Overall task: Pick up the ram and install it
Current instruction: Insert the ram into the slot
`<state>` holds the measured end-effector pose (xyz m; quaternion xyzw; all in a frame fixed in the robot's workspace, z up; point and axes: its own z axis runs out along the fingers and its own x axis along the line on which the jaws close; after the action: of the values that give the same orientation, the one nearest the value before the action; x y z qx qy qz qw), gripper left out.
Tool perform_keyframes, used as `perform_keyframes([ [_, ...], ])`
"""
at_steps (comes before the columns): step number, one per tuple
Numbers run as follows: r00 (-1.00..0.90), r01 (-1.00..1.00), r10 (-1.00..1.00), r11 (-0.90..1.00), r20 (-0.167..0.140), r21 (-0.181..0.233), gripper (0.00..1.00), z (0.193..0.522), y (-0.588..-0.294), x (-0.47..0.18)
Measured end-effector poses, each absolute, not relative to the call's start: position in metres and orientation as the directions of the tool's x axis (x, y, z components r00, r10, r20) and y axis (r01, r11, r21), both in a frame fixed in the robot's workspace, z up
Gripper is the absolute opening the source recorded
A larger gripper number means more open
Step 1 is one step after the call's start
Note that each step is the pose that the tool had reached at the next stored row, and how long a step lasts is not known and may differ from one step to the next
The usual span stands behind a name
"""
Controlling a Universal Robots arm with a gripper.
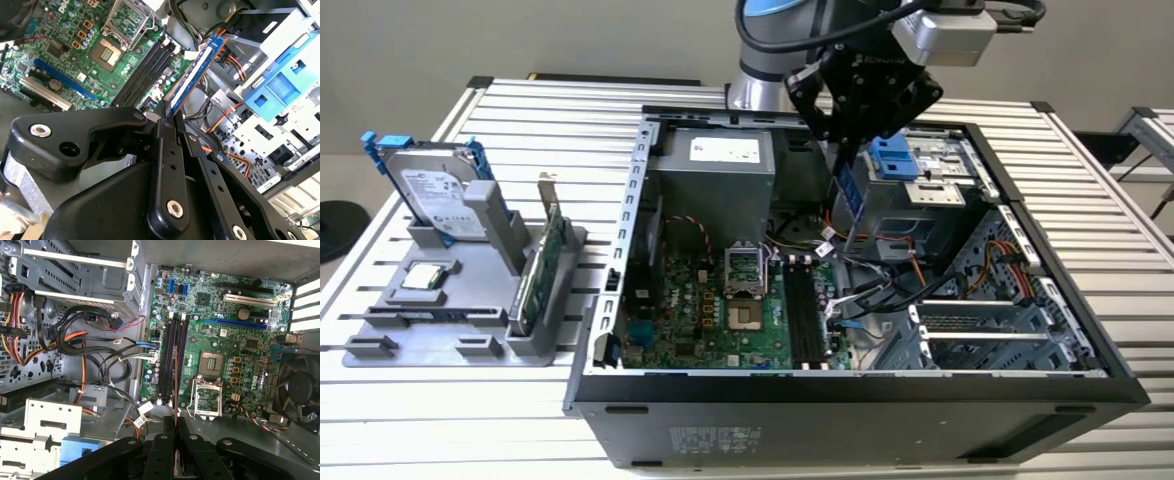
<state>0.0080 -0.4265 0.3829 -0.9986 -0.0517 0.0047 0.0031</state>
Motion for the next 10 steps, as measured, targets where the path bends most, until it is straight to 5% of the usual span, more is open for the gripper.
perform_keyframes([
  [10,0.995,0.103,0.103,-0.995,-0.009,-0.007,0.00,0.3800,-0.4271,0.0090],
])
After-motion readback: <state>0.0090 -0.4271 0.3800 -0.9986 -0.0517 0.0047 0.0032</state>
